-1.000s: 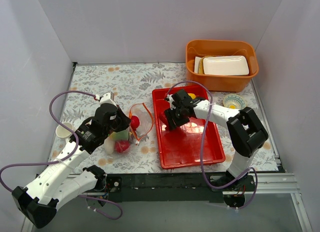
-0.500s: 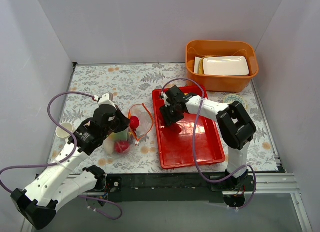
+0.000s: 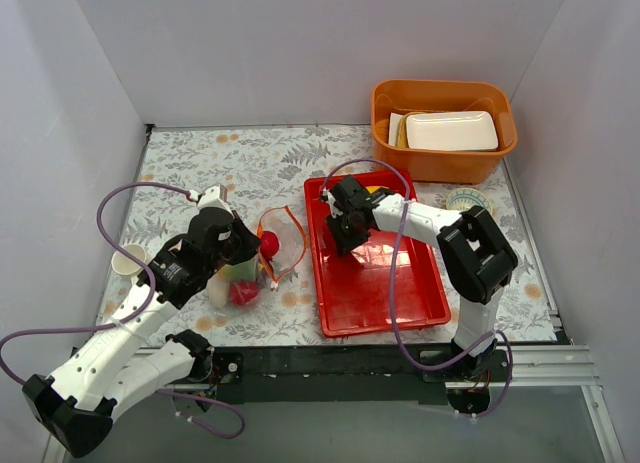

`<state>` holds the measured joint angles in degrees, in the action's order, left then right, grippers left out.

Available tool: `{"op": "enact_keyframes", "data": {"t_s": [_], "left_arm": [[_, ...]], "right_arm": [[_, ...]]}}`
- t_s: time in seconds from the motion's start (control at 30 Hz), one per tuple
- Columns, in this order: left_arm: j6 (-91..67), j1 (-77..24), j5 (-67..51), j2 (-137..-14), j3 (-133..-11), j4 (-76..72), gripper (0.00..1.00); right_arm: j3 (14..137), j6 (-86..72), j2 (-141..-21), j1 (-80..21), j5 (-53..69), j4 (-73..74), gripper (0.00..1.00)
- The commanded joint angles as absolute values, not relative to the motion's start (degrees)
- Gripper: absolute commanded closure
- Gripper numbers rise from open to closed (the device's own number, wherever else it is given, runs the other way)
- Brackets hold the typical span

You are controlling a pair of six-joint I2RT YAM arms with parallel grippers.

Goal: Place the food in the zip-top bag and seal the zipper
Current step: Pick up the fake vegetable from the bin, then place the fake vegetable in the zipper food storage bag.

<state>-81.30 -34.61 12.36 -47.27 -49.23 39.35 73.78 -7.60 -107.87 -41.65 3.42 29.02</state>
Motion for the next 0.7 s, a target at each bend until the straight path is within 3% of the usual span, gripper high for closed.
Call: {"op": "enact_keyframes", "data": {"t_s": [0.0,0.2,0.4,0.67], "left_arm": [[-81.1,-34.6,11.5,-46.9,-49.7,38.9,1.00],[-81.0,-34.6,11.5,-47.0,-49.8,39.0,1.00],[-80.9,-34.6,11.3,-47.0,-49.7,38.9,1.00],[-81.1,-34.6,11.0,-46.8,-49.7,38.3,1.00]], "right_arm": [[72.8,-8.5,-102.0,-41.7,0.9,31.1,0.78],[73.9,-11.3,-94.8,-41.7,2.2,32.9,0.78],[75.0,-16.7,-89.8,-42.6,12.2,28.7,0.77],[78.6,-19.5,-89.6,-48.5,20.1,26.2,0.71]]}}
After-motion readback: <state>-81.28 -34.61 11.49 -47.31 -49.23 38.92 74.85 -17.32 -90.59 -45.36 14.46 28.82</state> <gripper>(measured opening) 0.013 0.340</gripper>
